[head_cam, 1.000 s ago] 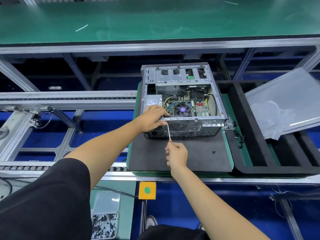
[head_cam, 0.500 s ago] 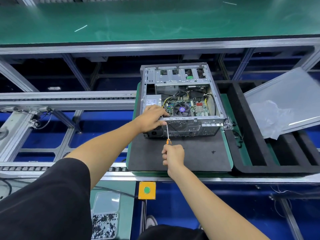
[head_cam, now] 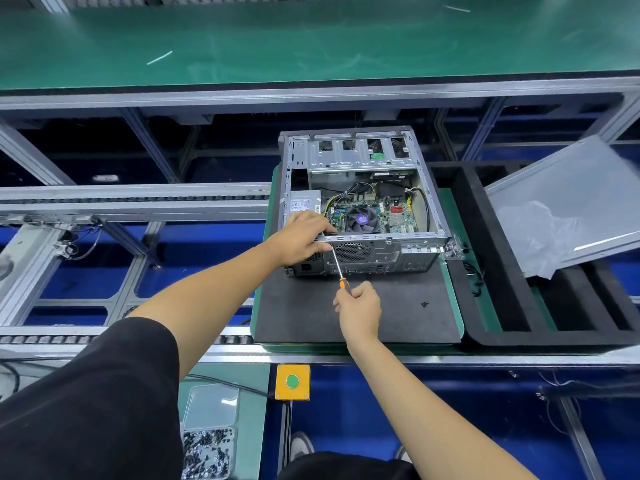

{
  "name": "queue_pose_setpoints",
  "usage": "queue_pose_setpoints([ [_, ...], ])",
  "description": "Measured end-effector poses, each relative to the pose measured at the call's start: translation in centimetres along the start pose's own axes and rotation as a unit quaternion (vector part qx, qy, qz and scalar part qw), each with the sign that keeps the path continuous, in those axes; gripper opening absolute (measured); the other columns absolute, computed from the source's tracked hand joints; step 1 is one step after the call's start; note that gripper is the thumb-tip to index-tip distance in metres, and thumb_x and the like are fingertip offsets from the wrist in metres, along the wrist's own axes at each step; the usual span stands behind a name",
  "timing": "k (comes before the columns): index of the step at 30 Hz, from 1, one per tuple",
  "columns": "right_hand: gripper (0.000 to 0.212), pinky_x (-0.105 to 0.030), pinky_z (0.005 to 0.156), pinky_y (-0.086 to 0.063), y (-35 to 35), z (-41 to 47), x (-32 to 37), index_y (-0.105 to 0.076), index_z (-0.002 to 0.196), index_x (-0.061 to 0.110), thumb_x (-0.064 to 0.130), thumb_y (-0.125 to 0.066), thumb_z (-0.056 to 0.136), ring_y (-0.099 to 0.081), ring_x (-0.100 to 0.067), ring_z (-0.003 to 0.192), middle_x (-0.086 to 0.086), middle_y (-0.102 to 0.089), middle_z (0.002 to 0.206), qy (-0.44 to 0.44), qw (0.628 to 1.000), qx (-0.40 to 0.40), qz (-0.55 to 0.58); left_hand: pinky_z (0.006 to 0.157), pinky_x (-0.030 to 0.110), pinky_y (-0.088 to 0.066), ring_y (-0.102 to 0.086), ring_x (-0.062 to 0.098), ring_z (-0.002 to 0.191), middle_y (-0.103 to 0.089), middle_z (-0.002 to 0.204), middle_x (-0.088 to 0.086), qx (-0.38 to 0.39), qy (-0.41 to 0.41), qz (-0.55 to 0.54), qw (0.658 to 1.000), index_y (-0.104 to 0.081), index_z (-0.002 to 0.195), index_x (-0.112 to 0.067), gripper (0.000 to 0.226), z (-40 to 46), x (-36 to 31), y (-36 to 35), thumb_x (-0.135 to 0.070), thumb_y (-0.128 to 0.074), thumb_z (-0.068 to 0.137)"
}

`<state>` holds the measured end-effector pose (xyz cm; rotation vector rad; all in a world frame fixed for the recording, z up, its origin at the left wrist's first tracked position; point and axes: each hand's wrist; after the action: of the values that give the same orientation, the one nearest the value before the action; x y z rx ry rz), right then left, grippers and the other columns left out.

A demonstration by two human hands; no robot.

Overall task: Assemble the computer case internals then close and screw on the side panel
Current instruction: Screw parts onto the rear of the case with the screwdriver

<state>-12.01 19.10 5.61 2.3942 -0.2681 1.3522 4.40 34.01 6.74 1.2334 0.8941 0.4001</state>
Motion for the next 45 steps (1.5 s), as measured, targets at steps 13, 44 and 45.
queue_pose_setpoints([
  [13, 0.007, -0.022, 0.037, -0.029, -1.0, -0.3, 0.7, -0.060, 0.086, 0.012, 0.014, -0.062, 0.093, -0.039, -0.010, 0.042, -0.002, -0.061, 0.067, -0.146, 0.975, 0.070, 0.155, 0.106, 0.028, -0.017, -0.039, 0.018, 0.130, -0.060, 0.128, -0.004, 0.004, 0.004, 0.006, 1.000, -0.059, 0.132, -0.020, 0.040, -0.1, 0.0, -0.1, -0.041, -0.061, 0.098],
  [44, 0.018, -0.014, 0.036, -0.030, -0.4, 0.4, 1.3, -0.054, 0.084, 0.011, 0.022, -0.056, 0.098, -0.053, -0.010, 0.046, 0.001, -0.056, 0.059, -0.286, 0.883, 0.165, 0.334, 0.107, 0.026, -0.016, -0.041, 0.019, 0.128, -0.061, 0.122, -0.005, -0.009, 0.000, 0.005, 1.000, -0.059, 0.129, -0.021, 0.038, -0.1, 0.2, -0.3, -0.041, -0.063, 0.097],
  [45, 0.018, -0.016, 0.036, -0.029, -0.4, 0.4, 1.3, -0.057, 0.082, 0.012, 0.023, -0.056, 0.096, -0.052, -0.010, 0.044, 0.000, -0.059, 0.059, -0.268, 0.907, 0.152, 0.287, 0.107, 0.026, -0.016, -0.041, 0.019, 0.128, -0.061, 0.123, -0.005, -0.010, 0.000, 0.007, 1.000, -0.059, 0.129, -0.021, 0.039, -0.1, 0.1, -0.3, -0.042, -0.063, 0.097],
])
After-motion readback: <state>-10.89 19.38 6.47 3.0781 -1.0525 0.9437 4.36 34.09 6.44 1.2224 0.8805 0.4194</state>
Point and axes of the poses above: each hand's wrist, its own z-axis towards the middle knuckle, its own y-axis out of the back of the hand, x = y × z
